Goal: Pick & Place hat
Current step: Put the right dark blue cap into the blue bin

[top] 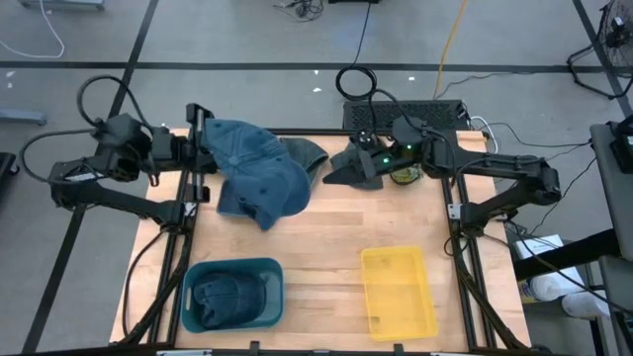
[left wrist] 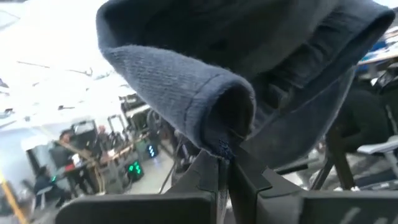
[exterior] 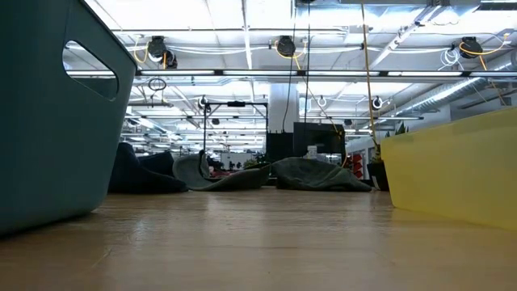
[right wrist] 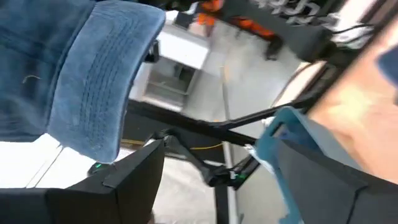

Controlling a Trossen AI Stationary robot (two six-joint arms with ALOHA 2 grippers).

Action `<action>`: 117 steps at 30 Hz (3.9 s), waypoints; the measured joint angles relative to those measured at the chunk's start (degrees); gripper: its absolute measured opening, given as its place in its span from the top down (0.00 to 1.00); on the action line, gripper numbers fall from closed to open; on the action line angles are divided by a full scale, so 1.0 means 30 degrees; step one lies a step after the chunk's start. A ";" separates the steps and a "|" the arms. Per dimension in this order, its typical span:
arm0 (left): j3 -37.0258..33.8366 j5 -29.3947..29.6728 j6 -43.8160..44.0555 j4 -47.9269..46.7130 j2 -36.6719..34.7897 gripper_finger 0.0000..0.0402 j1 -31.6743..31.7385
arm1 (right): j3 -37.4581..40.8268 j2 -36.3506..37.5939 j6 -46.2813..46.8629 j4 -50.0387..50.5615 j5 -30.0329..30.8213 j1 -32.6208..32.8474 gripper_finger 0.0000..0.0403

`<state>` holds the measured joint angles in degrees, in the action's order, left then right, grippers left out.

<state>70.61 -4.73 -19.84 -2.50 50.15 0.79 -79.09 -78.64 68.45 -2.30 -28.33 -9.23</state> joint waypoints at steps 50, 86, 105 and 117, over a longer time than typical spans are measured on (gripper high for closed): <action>0.0022 -0.1512 -0.1211 0.4451 0.2912 0.97 -0.0005 | 0.0007 -0.1337 0.4422 -1.0938 -0.1570 0.1690 0.26; 0.0022 -0.0919 0.4567 0.3730 0.2943 0.93 -0.0019 | 0.0007 -0.1354 0.2878 -1.3135 -0.0998 0.2353 0.99; 0.0000 -0.1575 1.6427 0.1660 0.1175 0.47 -0.0027 | 0.0007 -0.0586 0.2253 -1.4334 -0.2577 0.0726 1.00; 0.0000 -0.3000 2.5407 0.1803 0.1161 0.45 -0.0034 | 0.0007 -0.0433 -0.1887 -1.3769 -0.3595 -0.0613 1.00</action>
<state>70.61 -13.73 56.39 2.91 53.63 0.69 -79.07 -79.94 62.79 -43.61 -39.11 -11.07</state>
